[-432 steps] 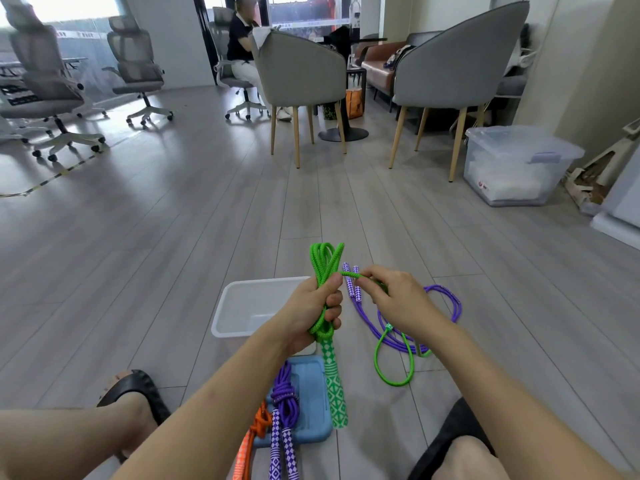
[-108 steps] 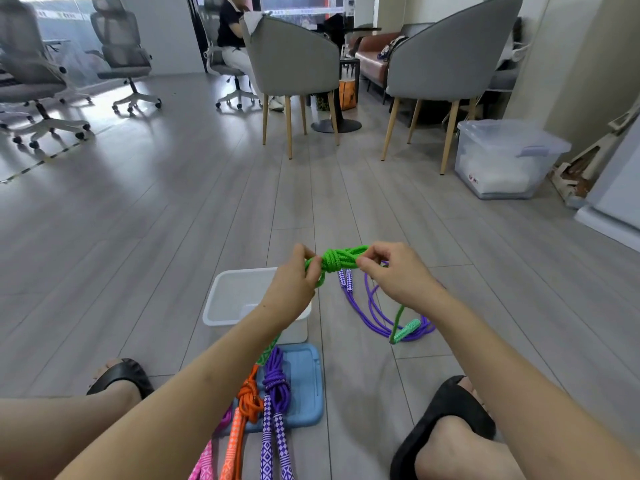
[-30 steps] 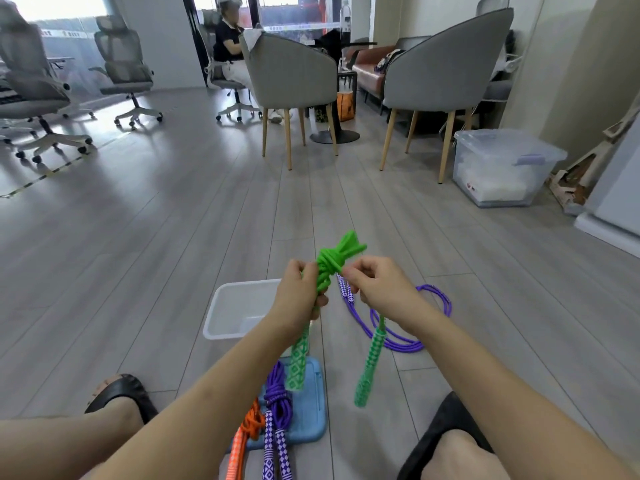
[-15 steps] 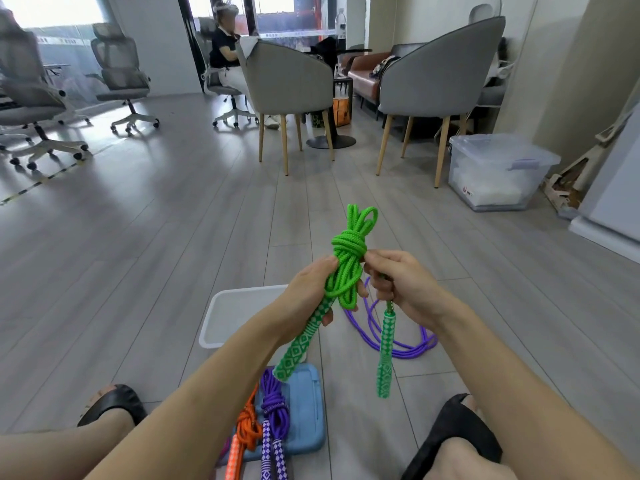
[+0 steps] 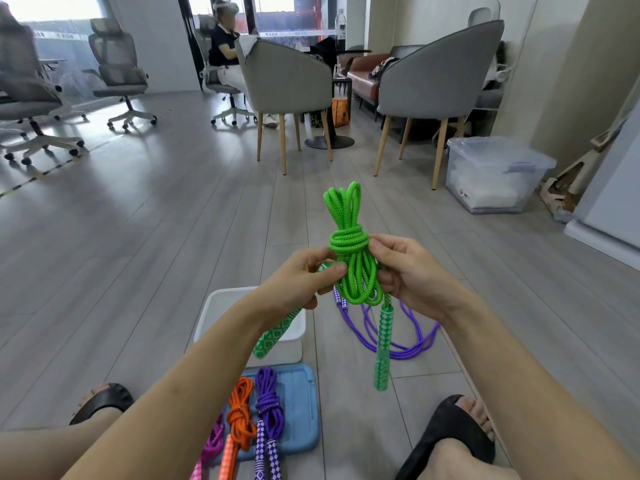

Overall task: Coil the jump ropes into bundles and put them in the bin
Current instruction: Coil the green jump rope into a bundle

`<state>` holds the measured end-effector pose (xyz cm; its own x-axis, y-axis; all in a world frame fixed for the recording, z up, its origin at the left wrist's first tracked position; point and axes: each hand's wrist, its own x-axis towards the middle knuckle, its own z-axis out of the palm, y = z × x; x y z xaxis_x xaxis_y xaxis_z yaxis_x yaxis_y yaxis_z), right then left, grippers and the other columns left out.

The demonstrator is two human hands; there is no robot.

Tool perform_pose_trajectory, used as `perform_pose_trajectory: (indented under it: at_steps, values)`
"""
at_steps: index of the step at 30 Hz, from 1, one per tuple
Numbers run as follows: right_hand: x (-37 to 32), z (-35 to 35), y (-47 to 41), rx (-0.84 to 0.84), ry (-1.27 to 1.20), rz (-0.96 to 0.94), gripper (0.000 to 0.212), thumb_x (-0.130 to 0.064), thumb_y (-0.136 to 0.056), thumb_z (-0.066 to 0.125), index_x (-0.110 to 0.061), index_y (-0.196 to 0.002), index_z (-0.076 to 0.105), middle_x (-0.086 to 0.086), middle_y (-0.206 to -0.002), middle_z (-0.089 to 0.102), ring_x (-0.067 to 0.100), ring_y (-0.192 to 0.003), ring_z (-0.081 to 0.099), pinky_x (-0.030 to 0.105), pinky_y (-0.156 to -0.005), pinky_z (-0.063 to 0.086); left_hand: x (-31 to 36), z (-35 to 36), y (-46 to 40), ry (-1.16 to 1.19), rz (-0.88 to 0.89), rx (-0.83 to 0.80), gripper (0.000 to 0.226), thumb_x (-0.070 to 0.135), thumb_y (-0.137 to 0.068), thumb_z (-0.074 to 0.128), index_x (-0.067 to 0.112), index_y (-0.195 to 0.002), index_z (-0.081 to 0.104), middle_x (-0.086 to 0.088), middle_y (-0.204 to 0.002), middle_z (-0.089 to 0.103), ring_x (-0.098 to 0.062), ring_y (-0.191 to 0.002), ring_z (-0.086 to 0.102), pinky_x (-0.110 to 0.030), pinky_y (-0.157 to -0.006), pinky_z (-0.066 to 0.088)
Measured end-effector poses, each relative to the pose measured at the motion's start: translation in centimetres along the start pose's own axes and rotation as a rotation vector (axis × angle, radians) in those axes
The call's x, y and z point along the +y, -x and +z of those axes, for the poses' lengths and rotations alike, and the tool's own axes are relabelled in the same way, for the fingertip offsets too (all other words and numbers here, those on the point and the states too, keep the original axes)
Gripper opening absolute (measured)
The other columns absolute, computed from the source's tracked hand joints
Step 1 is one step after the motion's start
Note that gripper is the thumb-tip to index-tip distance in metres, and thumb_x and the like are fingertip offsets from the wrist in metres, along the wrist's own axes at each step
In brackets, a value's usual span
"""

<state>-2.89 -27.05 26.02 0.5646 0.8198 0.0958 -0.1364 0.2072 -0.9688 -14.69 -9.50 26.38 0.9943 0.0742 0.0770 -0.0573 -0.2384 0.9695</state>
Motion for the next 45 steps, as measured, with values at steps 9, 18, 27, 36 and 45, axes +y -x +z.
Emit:
perform_pose_trajectory:
  at_steps: [9, 18, 27, 36, 45]
  values:
    - [0.2, 0.3, -0.1, 0.056, -0.009, -0.003, 0.029, -0.020, -0.106, 0.048, -0.007, -0.123, 0.068, -0.002, -0.067, 0.054, 0.008, -0.053, 0.037, 0.021, -0.050, 0.028, -0.3, 0.2, -0.5, 0.210, -0.053, 0.073, 0.030, 0.024, -0.087, 0.072, 0.002, -0.104, 0.064, -0.003, -0.067, 0.044, -0.012, -0.056, 0.037, -0.021, -0.044, 0.027]
    - [0.5, 0.2, -0.1, 0.116, 0.138, -0.030, 0.028, -0.017, -0.108, 0.048, -0.010, -0.125, 0.068, 0.013, -0.092, 0.060, 0.009, -0.059, 0.046, 0.020, -0.050, 0.035, -0.4, 0.7, -0.7, 0.064, -0.029, 0.147, 0.022, 0.021, -0.094, 0.071, 0.006, -0.110, 0.072, -0.001, -0.066, 0.049, -0.005, -0.052, 0.040, -0.023, -0.047, 0.029]
    - [1.3, 1.0, -0.5, 0.185, 0.214, -0.050, 0.026, -0.014, -0.108, 0.050, -0.012, -0.127, 0.068, 0.012, -0.096, 0.062, 0.009, -0.061, 0.047, 0.016, -0.051, 0.041, -1.2, 1.1, -1.2, -0.073, 0.001, 0.238, 0.014, 0.014, -0.092, 0.074, 0.011, -0.104, 0.069, 0.018, -0.053, 0.053, -0.005, -0.052, 0.041, -0.017, -0.045, 0.032]
    - [1.3, 0.8, -0.5, 0.209, 0.129, -0.045, 0.024, -0.017, -0.108, 0.051, -0.015, -0.121, 0.071, -0.002, -0.083, 0.068, 0.008, -0.058, 0.049, 0.018, -0.047, 0.036, -0.7, 0.6, -0.8, 0.086, -0.005, 0.137, 0.019, 0.022, -0.099, 0.065, 0.008, -0.111, 0.069, -0.006, -0.068, 0.035, -0.013, -0.057, 0.029, -0.028, -0.051, 0.024]
    - [1.5, 0.2, -0.7, 0.143, 0.003, -0.041, 0.030, -0.017, -0.108, 0.048, -0.001, -0.121, 0.069, 0.007, -0.082, 0.061, 0.013, -0.062, 0.044, 0.019, -0.045, 0.032, 0.2, -0.3, -0.7, 0.146, -0.082, 0.088, 0.023, 0.019, -0.103, 0.058, 0.008, -0.121, 0.069, -0.007, -0.080, 0.042, -0.011, -0.061, 0.037, -0.021, -0.047, 0.026]
